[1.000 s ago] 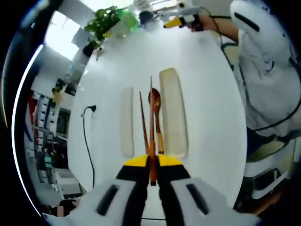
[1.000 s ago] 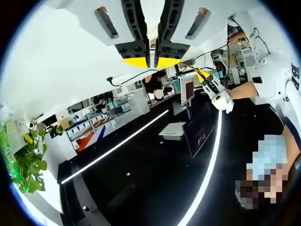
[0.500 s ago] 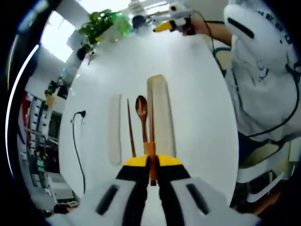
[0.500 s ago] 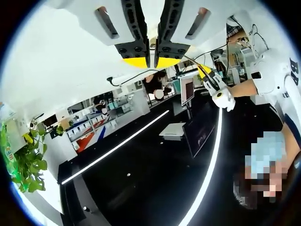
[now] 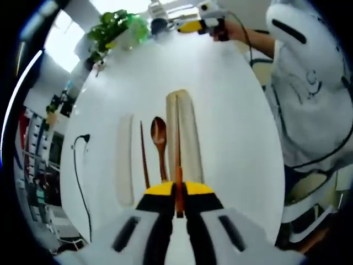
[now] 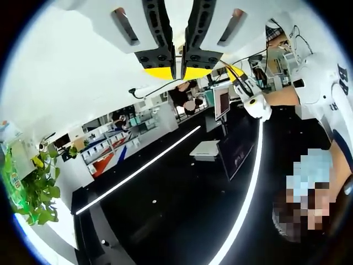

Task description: Arrange the utensils inside the cutlery case until each visible utensil rests in its matching compartment.

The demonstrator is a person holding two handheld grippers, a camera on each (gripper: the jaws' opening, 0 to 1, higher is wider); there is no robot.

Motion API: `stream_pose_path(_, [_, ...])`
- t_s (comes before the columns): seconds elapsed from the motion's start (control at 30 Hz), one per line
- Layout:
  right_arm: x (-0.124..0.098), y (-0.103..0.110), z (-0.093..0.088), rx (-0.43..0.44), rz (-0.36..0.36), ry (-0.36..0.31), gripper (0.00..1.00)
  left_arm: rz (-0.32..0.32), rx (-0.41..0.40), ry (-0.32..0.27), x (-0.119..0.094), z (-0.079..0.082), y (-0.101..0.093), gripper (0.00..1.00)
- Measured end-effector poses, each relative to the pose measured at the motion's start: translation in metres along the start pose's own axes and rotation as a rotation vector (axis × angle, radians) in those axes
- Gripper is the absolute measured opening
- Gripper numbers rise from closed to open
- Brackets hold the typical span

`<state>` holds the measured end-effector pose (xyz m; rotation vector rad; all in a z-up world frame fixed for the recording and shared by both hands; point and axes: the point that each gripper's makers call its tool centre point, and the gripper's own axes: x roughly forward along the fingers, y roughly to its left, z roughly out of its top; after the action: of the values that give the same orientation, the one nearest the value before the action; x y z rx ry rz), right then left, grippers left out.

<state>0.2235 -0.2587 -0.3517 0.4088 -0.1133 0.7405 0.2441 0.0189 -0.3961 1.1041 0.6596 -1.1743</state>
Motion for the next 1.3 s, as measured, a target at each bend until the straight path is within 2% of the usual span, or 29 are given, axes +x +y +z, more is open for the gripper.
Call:
stream_pose_path(0.43, [-0.008,-0.008,0.001,-0.001,-0.029,-0.002,0.03,-0.04,-0.036,0.005,0.016,-0.015,-0.002,0.05])
stream_pose_path(0.57, [-0.003,-0.01,-0.002,0.012,-0.03,0.012,0.03,-0.041,-0.047,-0.003,0.018,-0.018,0.0,0.05])
stream_pose_path(0.67, [0.001,-0.007,0.001,-0.003,-0.017,0.013,0.03,-0.05,-0.087,-0.002,0.021,-0.023,0.0,0.05])
stream_pose_path(0.77, [0.005,-0.004,0.0,-0.013,-0.006,0.008,0.03,-0.049,-0.081,-0.012,0.023,-0.026,-0.001,0.05])
stream_pose_path(0.87, [0.011,-0.004,-0.005,0.014,0.0,0.022,0.03,-0.062,-0.075,-0.022,0.025,-0.029,-0.002,0.08])
stream_pose_path(0.93, [0.012,-0.001,-0.006,0.003,0.009,0.032,0.03,-0.049,-0.078,-0.015,0.027,-0.032,0.001,0.15])
stream_pose_path(1.13, [0.014,0.001,-0.004,-0.011,0.012,0.036,0.03,-0.033,-0.089,-0.028,0.027,-0.037,0.004,0.14])
stream_pose_path(1.2, [0.014,0.0,-0.004,-0.007,0.011,0.038,0.03,-0.022,-0.115,-0.043,0.026,-0.037,0.009,0.13])
stream_pose_path(1.3, [0.014,0.004,-0.002,-0.014,0.014,0.033,0.03,-0.021,-0.12,-0.032,0.024,-0.043,0.007,0.13])
